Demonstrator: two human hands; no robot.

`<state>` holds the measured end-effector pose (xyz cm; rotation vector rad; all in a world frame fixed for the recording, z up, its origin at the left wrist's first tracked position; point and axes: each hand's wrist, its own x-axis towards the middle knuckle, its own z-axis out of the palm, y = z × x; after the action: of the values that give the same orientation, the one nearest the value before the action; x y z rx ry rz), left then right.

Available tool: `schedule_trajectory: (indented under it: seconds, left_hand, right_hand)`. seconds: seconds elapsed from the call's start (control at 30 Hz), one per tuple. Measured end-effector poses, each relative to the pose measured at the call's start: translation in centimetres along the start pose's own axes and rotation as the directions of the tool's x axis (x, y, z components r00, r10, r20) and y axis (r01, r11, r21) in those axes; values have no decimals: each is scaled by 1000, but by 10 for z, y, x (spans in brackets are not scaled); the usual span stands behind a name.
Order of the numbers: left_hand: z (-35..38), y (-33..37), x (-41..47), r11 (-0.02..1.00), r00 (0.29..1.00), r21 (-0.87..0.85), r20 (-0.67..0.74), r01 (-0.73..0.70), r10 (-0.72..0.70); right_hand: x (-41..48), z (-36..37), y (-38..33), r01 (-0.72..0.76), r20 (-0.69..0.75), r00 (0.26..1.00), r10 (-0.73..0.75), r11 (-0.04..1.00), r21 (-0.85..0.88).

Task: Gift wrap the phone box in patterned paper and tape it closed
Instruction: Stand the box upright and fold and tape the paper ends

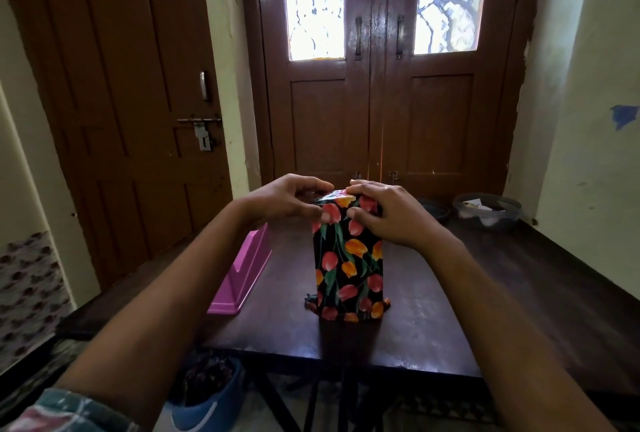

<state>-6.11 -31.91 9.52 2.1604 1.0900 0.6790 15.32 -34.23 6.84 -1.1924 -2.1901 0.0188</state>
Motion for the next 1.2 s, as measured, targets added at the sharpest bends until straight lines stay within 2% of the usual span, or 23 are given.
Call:
schedule_trajectory:
  seconds: [0.17, 0.27, 0.33, 0.43, 0.53, 0.6, 0.7, 0.87, 0.97, 1.2]
  left_hand:
    - [8, 3, -2, 998, 997, -50, -59, 42, -45]
    - [4, 6, -10, 992, 967, -32, -220, 122, -126]
    - [-5, -1, -18, 974, 926, -12, -307, 225, -218]
    - [-20, -21, -35, 899, 853, 27, -328, 437, -405]
    - [-35, -44, -55, 763, 722, 47, -365, 644, -587]
    - [-38, -55, -68, 692, 637, -25, -367, 721, -678]
    - [-32, -64, -78, 650, 572, -133, -366, 748, -734]
    - [-21, -73, -81, 596, 517, -359, -296, 718, -803]
    - [-18, -72, -80, 548, 466, -406, -289, 731, -836]
    - [-14, -69, -80, 562, 488, -482, -282, 673, -826]
  right_hand:
    - [-3, 11, -1, -3, -64, 998, 3, 1000, -8]
    - [-7, 14, 0, -13, -119, 993, 9, 999, -30]
    - [-7, 16, -1, -18, -146, 989, 12, 999, -43]
    - [-7, 19, -4, -20, -181, 983, 13, 999, -41]
    - [-8, 21, -4, -18, -191, 982, 11, 999, -33]
    - [-8, 22, -4, -17, -195, 981, 8, 999, -44]
    - [-8, 23, -4, -13, -203, 979, 3, 999, -48]
    - [-8, 25, -3, -22, -213, 977, 13, 999, -44]
    - [-8, 26, -3, -22, -220, 975, 13, 999, -39]
    - [-9, 27, -5, -36, -230, 973, 28, 999, -28]
